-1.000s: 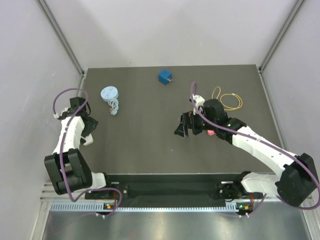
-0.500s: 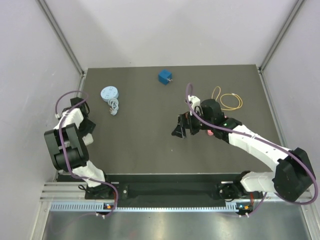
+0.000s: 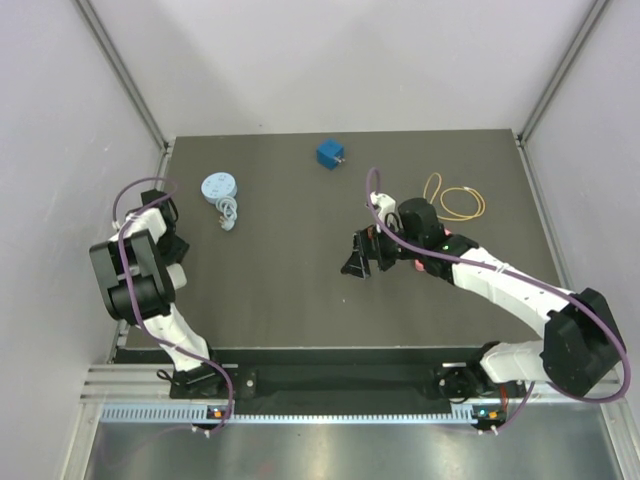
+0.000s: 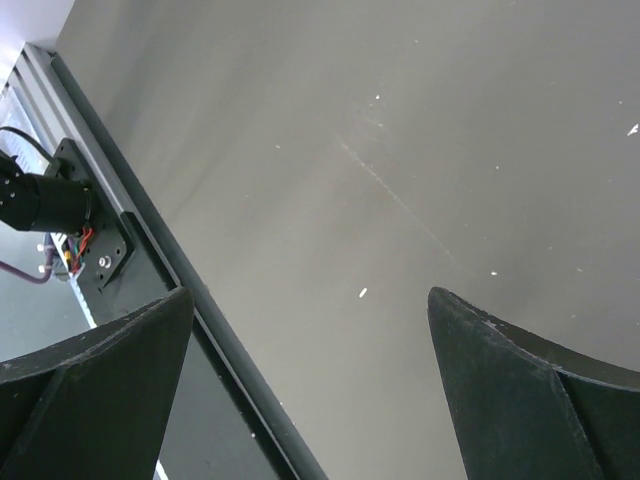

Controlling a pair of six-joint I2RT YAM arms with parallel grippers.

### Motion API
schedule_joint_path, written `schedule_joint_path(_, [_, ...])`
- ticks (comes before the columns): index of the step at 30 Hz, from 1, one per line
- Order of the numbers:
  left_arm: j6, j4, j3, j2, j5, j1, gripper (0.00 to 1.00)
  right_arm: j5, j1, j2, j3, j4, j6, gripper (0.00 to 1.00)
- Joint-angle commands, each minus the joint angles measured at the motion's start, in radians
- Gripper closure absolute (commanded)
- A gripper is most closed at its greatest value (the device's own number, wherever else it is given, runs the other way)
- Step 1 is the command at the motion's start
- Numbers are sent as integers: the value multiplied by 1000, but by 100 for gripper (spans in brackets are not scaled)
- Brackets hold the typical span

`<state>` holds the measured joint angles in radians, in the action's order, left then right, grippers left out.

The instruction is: Insert the plug

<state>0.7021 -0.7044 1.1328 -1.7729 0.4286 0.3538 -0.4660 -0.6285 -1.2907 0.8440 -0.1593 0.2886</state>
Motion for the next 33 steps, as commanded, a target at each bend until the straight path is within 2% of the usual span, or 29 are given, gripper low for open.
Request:
schedule_joint_path(1, [-23, 12, 28, 13, -42, 7, 26, -20, -14, -5, 23, 44, -17, 0])
schedule_joint_path(10, [-73, 78, -157, 176, -328, -67, 47, 59, -14, 25, 29, -26, -31, 0])
schedule_joint_path(13, [-56, 83, -218, 251, -381, -130, 49, 92, -14, 51, 26, -60, -19, 0])
schedule_joint_path(19, [22, 46, -243, 374, -409, -334, 48, 138, -16, 128, -29, -72, 62, 0])
schedule_joint_path(23, [19, -3, -203, 440, -407, -351, 44, 181, -30, 191, -54, -80, 115, 0])
schedule_joint_path(25, [-6, -73, -150, 443, -280, -349, 41, 204, -46, 206, -54, -89, 136, 0])
schedule_joint_path(26, [-6, -102, -133, 435, -230, -342, 31, 207, -54, 215, -49, -92, 139, 0])
schedule_joint_path(27, [6, -127, -117, 429, -179, -326, 26, 214, -68, 218, -46, -98, 147, 0])
schedule_joint_path(32, [20, -103, -113, 406, -255, -198, 21, 228, -112, 208, -30, -92, 158, 0])
schedule_joint_path(33, [40, -95, -119, 402, -266, -187, 14, 228, -123, 202, -23, -92, 156, 0])
